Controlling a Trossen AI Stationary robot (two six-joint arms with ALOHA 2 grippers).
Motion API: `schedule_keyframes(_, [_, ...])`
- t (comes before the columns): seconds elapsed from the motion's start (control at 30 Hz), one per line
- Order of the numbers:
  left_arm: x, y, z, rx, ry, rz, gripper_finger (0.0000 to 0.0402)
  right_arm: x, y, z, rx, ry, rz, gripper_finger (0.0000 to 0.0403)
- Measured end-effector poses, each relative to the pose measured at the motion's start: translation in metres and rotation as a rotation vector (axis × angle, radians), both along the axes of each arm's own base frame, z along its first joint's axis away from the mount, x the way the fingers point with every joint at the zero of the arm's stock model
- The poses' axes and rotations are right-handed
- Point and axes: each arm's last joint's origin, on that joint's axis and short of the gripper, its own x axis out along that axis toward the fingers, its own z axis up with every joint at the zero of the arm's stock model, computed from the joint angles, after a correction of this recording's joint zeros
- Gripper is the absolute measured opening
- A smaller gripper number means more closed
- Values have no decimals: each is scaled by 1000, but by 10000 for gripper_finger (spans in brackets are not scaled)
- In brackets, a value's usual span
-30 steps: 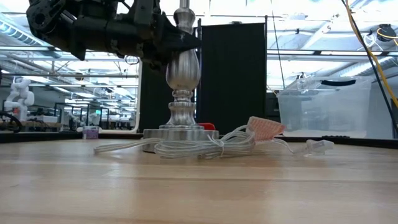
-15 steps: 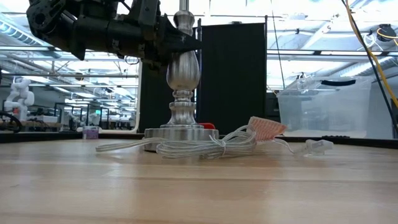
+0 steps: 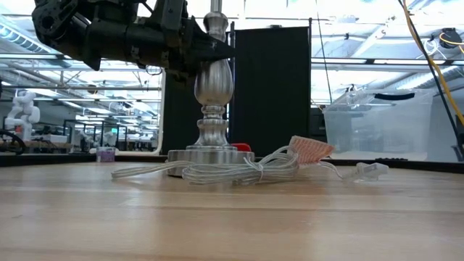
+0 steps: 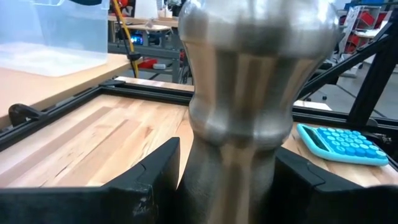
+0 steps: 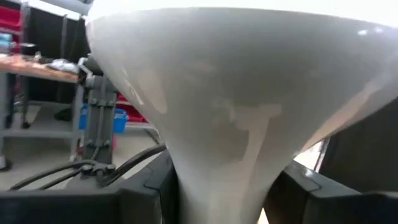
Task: Screw lightbulb
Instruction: Remove the white lightbulb from the silver lamp
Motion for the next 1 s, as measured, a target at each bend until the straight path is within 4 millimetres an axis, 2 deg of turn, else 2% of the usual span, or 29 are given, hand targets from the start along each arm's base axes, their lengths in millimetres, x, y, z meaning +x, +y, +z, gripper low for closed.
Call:
schedule_keyframes(0.23, [0, -1, -1, 6, 6, -15, 190, -10, -11, 10, 36, 67, 167, 159])
schedule_keyframes(0.43, [0, -3, -1, 5, 8, -70, 190, -16, -32, 16, 75, 113, 310, 159])
schedule_keyframes(0.7, [-1, -5, -2, 13, 13, -182, 190, -15, -53, 15, 107, 137, 558, 159])
schedule_keyframes(1.0, [-1, -9, -1, 13, 10, -281, 190, -15, -65, 16, 114, 144, 805, 160])
